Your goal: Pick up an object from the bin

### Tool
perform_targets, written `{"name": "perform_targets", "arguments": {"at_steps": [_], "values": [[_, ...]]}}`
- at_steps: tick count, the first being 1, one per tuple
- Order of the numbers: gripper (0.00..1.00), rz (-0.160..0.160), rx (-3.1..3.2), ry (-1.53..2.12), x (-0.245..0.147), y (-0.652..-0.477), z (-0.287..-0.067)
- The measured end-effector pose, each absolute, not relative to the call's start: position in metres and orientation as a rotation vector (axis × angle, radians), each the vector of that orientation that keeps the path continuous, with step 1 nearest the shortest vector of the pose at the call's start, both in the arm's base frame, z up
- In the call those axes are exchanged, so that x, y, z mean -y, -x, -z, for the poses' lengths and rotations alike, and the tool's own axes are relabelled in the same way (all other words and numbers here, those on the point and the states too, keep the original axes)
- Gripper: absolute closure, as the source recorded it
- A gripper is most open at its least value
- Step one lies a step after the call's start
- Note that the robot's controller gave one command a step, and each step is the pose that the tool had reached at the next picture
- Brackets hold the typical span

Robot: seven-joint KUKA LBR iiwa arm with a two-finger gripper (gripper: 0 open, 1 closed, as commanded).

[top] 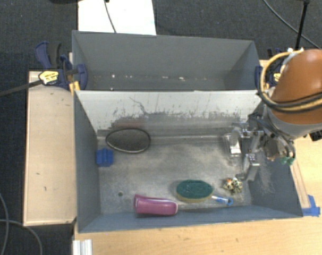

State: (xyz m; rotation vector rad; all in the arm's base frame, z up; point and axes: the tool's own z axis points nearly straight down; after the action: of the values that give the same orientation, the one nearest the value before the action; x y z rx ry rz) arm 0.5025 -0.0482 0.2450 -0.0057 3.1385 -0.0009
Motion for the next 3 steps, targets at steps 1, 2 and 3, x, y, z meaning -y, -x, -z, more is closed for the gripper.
{"name": "perform_targets", "arguments": {"at_steps": [1,2,3], "values": [[0.00,0.006,-3.134,0.301,-0.001,-0.517,-0.069],[1.00,0.002,-3.124,0.299,-0.002,-0.519,-0.072],[1.00,0.003,-2.908,1.172,0.018,-0.531,-0.129]]}}
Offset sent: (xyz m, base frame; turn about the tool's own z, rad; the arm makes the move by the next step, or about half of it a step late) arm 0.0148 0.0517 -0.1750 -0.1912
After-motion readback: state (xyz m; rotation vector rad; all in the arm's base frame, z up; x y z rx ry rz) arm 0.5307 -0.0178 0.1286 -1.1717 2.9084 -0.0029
